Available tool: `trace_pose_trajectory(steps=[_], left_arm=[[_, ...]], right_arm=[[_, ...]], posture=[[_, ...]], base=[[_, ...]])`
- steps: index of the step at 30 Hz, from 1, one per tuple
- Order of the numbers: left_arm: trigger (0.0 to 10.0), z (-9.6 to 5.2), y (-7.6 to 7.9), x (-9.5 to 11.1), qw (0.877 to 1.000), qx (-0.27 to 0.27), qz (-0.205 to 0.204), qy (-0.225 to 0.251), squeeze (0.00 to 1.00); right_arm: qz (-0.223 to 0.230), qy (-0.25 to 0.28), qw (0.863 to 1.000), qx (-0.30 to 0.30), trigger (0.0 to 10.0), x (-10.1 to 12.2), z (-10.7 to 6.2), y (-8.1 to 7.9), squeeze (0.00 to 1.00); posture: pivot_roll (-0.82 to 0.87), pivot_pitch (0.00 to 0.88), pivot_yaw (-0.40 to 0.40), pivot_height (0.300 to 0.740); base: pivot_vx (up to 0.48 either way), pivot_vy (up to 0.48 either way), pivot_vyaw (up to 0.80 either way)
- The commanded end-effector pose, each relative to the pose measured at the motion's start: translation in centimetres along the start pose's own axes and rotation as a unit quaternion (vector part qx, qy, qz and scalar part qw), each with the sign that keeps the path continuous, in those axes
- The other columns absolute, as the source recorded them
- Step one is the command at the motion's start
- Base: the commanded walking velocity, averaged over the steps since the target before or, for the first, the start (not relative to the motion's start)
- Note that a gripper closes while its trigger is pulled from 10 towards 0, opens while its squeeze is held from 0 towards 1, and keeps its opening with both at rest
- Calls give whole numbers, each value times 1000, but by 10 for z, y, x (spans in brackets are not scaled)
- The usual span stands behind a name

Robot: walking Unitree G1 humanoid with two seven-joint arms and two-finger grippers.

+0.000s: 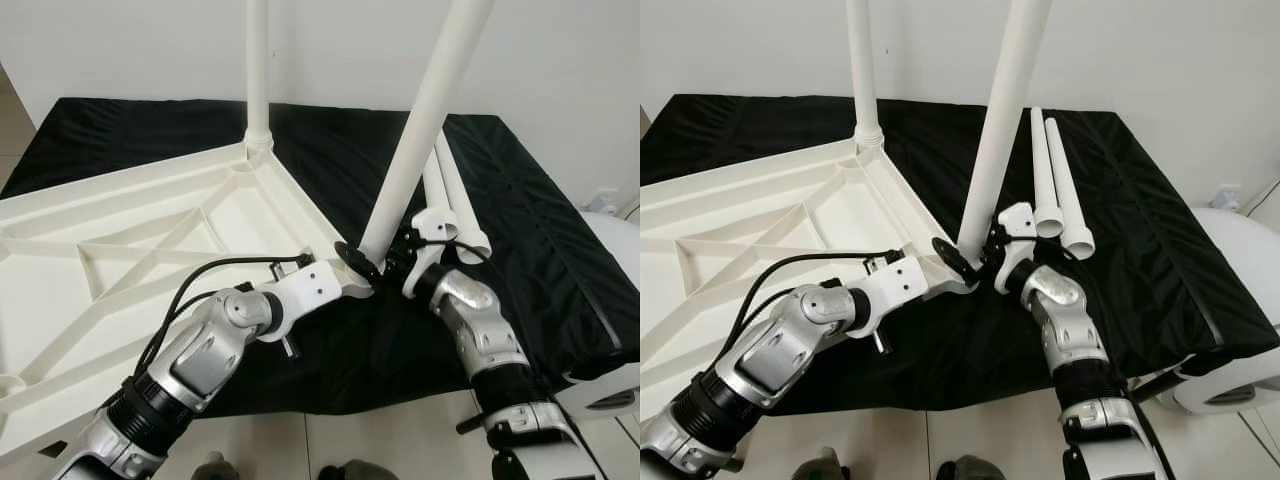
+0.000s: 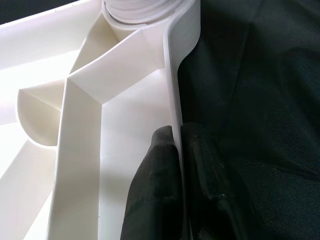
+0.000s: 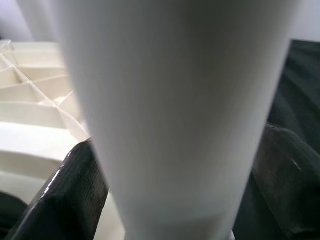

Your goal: Building children table

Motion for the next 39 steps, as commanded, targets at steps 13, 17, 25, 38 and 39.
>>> trace_pose_trajectory(steps=[13, 17, 25, 38, 39], left_arm=[[10000, -3, -6, 6, 1000, 13, 24, 6, 0], [10000, -3, -6, 7, 1000, 13, 25, 7, 0], [10000, -3, -6, 7, 1000, 13, 26, 7, 0], [10000, -2, -3, 8, 1000, 9, 26, 9, 0], [10000, -2, -3, 7, 1000, 9, 26, 9, 0]], right_arm=[[-4, -13, 1000, 15, 0, -5, -6, 16, 0], [-1, -13, 1000, 26, 0, -6, -7, 15, 0], [7, -10, 1000, 25, 10000, -10, -6, 11, 0], [16, 35, 999, -18, 10000, -1, 3, -10, 0], [20, 36, 999, -31, 10000, -1, 4, -11, 0]], posture=[[44, 0, -69, 740], [44, 0, -67, 740], [41, 0, -68, 740], [36, 0, -77, 740], [35, 0, -79, 740]], base=[[0, 0, 0], [0, 0, 0], [0, 0, 0], [0, 0, 0], [0, 0, 0]])
Point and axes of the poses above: a point about 5 cm out from each wrist's last joint towards the gripper, its own z axis pointing out of the wrist towards the gripper, its own x axis along the axis of the wrist's last joint, y = z × x, the point moved 6 cm from there along z, pointing out of the wrist towards the gripper, and after that the axes turned 6 degrees about z, right-handed, at the moved point
